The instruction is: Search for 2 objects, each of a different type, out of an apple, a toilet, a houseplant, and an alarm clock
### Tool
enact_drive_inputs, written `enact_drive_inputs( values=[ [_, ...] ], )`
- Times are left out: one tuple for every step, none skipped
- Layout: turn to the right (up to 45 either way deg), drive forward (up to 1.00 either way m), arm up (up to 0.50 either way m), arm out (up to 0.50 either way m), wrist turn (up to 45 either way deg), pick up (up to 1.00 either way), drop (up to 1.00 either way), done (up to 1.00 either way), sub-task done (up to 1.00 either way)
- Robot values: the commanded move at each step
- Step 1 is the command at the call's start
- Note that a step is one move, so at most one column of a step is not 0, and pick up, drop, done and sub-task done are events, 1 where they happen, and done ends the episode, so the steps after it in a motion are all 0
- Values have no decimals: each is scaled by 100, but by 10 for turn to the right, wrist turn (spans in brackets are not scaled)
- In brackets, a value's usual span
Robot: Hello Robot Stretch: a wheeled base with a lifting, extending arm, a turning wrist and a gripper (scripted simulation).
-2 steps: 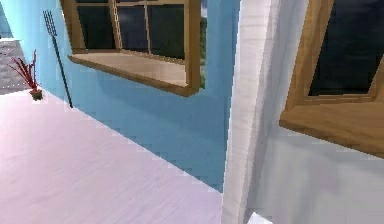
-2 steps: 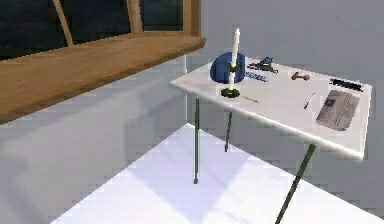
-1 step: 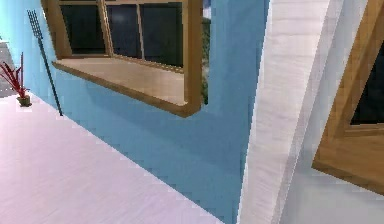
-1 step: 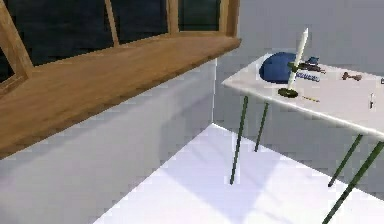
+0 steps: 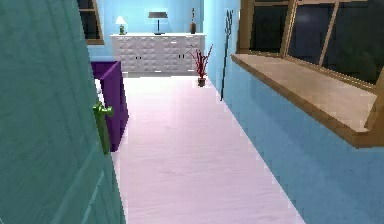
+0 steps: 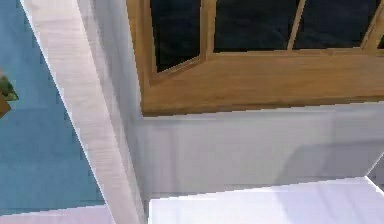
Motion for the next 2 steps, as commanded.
enact_drive_inputs(
  values=[
    [0, 100, 0, 0, 0, 0, 0, 0, 0],
    [0, 100, 0, 0, 0, 0, 0, 0, 0]
  ],
)
